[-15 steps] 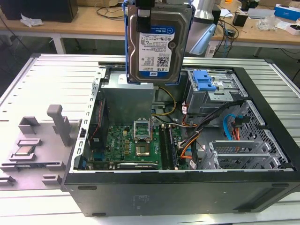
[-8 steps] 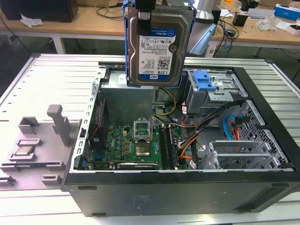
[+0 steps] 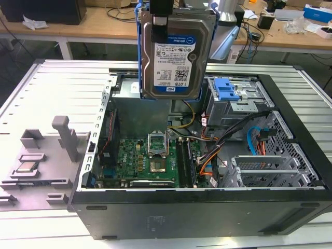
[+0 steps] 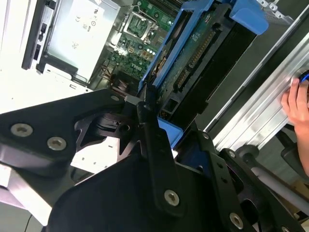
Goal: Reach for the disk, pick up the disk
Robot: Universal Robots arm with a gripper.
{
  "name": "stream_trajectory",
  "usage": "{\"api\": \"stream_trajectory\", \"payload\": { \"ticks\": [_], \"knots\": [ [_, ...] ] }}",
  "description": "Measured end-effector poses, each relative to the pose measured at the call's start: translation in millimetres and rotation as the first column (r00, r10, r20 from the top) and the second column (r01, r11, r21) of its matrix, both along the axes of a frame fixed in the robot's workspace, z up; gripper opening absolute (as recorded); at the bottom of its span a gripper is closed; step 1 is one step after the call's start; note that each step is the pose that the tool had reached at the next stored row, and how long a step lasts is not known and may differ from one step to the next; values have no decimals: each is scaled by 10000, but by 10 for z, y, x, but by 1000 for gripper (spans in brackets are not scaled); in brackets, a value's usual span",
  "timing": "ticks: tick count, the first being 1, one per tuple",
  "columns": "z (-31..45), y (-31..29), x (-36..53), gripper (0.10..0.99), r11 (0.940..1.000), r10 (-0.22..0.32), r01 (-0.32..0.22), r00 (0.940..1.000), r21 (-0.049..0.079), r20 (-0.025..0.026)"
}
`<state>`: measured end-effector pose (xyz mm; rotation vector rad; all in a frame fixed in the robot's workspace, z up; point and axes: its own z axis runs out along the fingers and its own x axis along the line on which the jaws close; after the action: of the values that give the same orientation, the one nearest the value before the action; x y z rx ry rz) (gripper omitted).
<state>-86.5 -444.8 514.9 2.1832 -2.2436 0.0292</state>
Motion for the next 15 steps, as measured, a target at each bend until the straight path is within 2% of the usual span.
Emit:
{"api": "stream_trajectory", "payload": {
  "ticks": [15],
  "knots": [
    [-3, -220, 0, 369, 10000, 0, 0, 10000, 0, 0]
  ]
}}
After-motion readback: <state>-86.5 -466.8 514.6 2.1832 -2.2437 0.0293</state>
